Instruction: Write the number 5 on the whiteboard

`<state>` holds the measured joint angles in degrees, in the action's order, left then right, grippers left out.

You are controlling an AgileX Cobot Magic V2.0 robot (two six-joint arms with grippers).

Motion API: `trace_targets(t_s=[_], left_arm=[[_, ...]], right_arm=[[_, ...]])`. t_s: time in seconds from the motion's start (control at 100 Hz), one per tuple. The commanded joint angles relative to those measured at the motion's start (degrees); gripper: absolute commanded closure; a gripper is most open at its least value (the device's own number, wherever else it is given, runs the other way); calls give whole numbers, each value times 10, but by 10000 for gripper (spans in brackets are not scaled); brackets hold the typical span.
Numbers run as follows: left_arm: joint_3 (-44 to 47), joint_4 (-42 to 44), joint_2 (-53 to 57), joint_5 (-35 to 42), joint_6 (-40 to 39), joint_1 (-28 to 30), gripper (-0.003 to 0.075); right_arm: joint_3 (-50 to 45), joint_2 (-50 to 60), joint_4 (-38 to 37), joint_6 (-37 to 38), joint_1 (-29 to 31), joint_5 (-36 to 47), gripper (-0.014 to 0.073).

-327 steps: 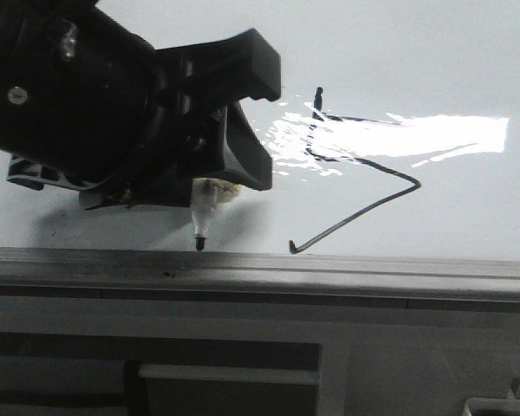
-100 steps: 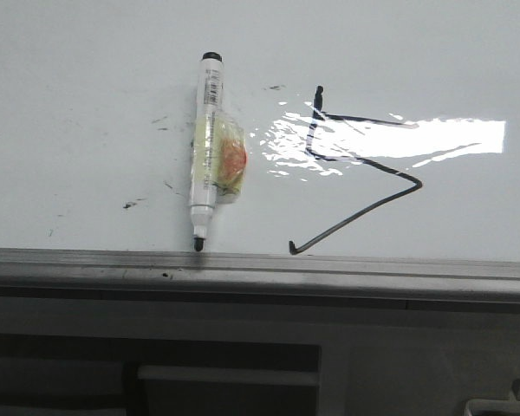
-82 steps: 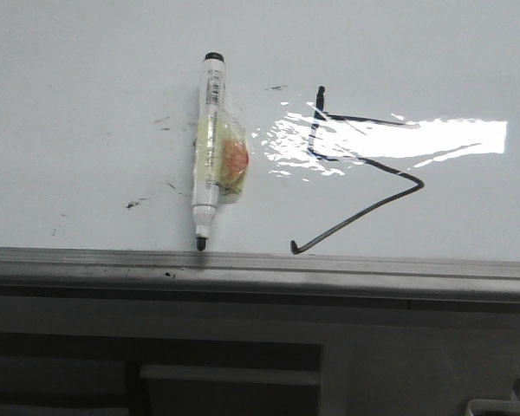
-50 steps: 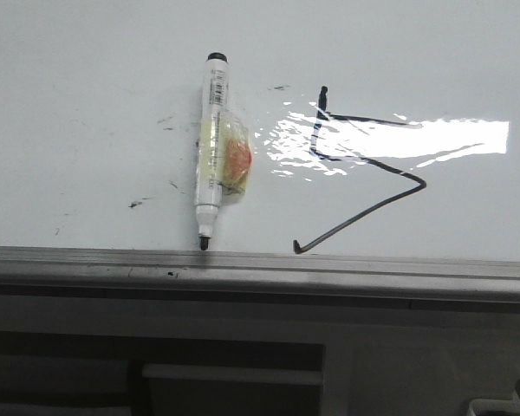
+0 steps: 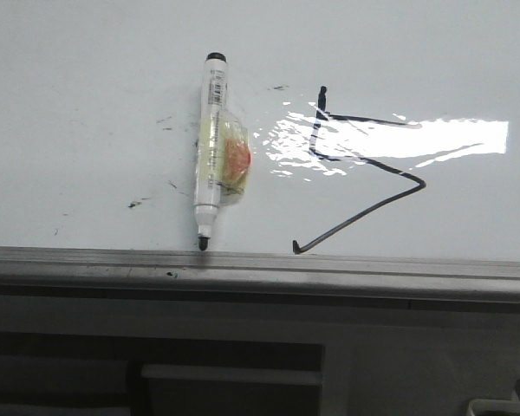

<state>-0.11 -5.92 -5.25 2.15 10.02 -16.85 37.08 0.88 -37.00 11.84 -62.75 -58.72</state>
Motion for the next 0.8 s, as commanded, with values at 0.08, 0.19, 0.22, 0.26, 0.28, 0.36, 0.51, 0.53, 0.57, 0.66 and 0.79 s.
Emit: trace_targets(t_s=[0.08, 0.19, 0.22, 0.26, 0.28, 0.36, 0.51, 0.53, 0.57, 0.66, 0.79], left_arm=[[2, 15, 25, -71, -25, 13, 741], [2, 15, 41, -125, -25, 14, 741], [2, 15, 46, -145, -25, 14, 741], [2, 15, 53, -164, -25, 14, 741], [3, 15, 57, -172, -25, 14, 741], [5, 15, 71, -178, -25, 16, 741], [11, 15, 70, -174, -25, 17, 741], [14, 15, 70, -171, -25, 17, 741], [14, 15, 70, -169, -25, 17, 741], [14, 12, 70, -160, -25, 17, 741], [14, 12, 70, -160, -25, 17, 741]], right_arm=[[9, 6, -21, 1, 4, 37, 658], [9, 6, -21, 1, 4, 37, 658], [9, 6, -21, 1, 4, 37, 658], [9, 6, -21, 1, 4, 37, 658], [9, 6, -21, 1, 4, 37, 658], [9, 6, -21, 1, 4, 37, 658], [9, 6, -21, 1, 4, 37, 658], [9, 6, -21, 1, 4, 37, 658], [9, 6, -21, 1, 4, 37, 658], [9, 6, -21, 1, 4, 37, 658], [9, 6, -21, 1, 4, 37, 658]])
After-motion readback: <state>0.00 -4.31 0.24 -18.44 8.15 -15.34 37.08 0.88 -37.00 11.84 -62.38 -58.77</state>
